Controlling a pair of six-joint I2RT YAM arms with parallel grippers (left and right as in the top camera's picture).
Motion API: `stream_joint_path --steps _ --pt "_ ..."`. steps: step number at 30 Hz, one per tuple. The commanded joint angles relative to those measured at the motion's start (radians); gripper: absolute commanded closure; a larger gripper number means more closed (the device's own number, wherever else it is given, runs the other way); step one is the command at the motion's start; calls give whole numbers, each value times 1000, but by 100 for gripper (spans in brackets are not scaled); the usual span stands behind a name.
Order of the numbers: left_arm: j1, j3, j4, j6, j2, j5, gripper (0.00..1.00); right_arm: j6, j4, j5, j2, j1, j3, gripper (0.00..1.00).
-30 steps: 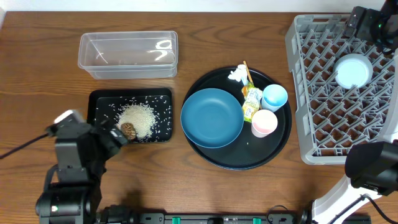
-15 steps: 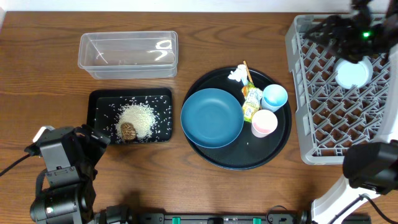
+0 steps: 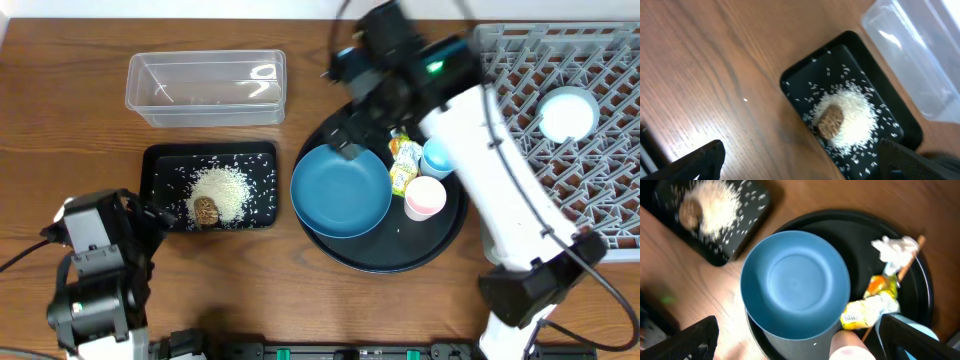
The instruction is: Sort waste into correct bins and load items into the dishwasher rack
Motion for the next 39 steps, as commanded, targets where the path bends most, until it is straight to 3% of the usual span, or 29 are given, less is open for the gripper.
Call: stream_joint_path --steps 1,4,6,9,19,28,39 --pt "54 0 -2 -8 42 -12 2 -21 -4 152 43 86 6 1" --pt "100 0 -2 -8 74 -12 2 -21 -5 114 87 129 6 1" --pt "125 0 -6 -7 93 -12 2 -22 -13 33 122 149 6 8" --pt "142 0 -10 -8 117 -12 2 -22 -39 -46 174 177 6 11" --pt "143 0 -8 -8 163 -8 2 -21 -68 -51 350 284 6 23" --pt "143 0 -7 -8 166 -8 2 2 -52 -50 447 299 6 46" --pt "143 0 -7 -8 168 -8 2 2 -27 40 469 292 5 48"
